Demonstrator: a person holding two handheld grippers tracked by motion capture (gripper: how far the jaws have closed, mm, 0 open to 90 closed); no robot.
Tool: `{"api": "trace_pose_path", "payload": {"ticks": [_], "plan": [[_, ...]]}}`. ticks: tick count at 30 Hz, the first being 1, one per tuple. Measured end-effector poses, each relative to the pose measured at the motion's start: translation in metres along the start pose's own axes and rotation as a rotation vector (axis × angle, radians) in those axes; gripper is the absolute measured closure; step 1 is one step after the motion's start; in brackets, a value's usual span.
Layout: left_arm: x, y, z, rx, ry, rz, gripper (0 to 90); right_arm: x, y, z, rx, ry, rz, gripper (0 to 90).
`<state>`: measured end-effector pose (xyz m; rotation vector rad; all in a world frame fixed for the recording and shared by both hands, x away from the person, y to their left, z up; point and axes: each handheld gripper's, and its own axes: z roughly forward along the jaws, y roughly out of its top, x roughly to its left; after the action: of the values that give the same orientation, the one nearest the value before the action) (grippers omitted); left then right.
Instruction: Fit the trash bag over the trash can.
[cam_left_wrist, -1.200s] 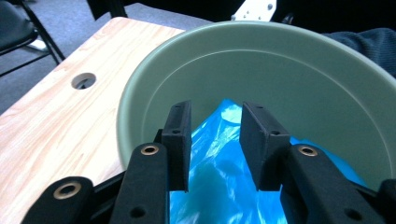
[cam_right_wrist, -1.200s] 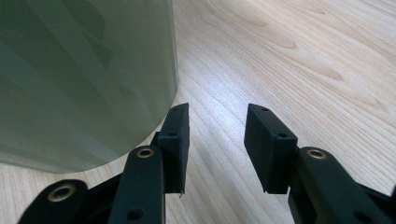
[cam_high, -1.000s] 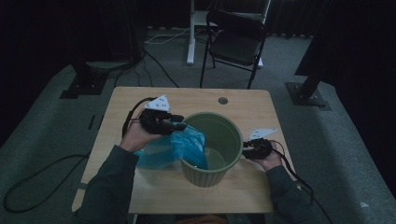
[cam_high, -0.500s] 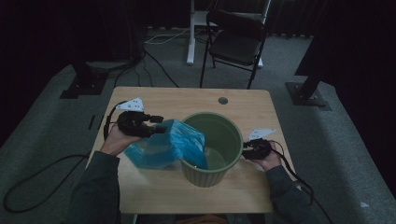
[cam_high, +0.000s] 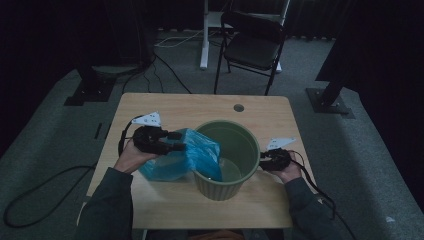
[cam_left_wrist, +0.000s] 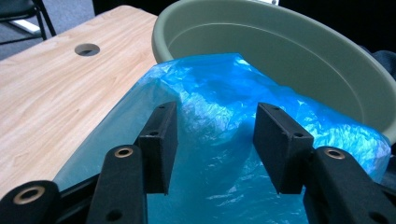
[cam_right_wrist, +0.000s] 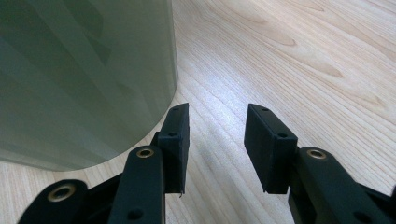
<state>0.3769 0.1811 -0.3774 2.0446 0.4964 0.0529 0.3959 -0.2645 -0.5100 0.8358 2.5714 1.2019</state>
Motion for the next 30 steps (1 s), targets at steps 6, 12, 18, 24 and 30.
{"api": "trace_pose_path", "payload": {"ticks": [6, 12, 18, 24, 30], "plan": [[-0.004, 0.004, 0.004, -0.006, -0.007, -0.004, 59.3, 0.000, 0.000, 0.000, 0.001, -0.001, -0.001, 60.0], [-0.010, 0.011, 0.007, -0.016, -0.010, 0.022, 70.4, 0.002, 0.002, -0.004, -0.013, 0.000, -0.004, 59.9], [-0.014, 0.017, 0.012, -0.006, 0.006, 0.042, 71.2, 0.011, 0.007, -0.015, -0.039, 0.012, -0.028, 59.6], [-0.023, 0.016, 0.008, -0.001, 0.037, 0.045, 53.0, 0.025, 0.009, -0.024, -0.041, 0.035, -0.061, 58.0], [-0.023, 0.012, 0.010, 0.003, 0.042, 0.023, 49.0, 0.042, 0.009, -0.033, -0.028, 0.065, -0.090, 56.3]]}}
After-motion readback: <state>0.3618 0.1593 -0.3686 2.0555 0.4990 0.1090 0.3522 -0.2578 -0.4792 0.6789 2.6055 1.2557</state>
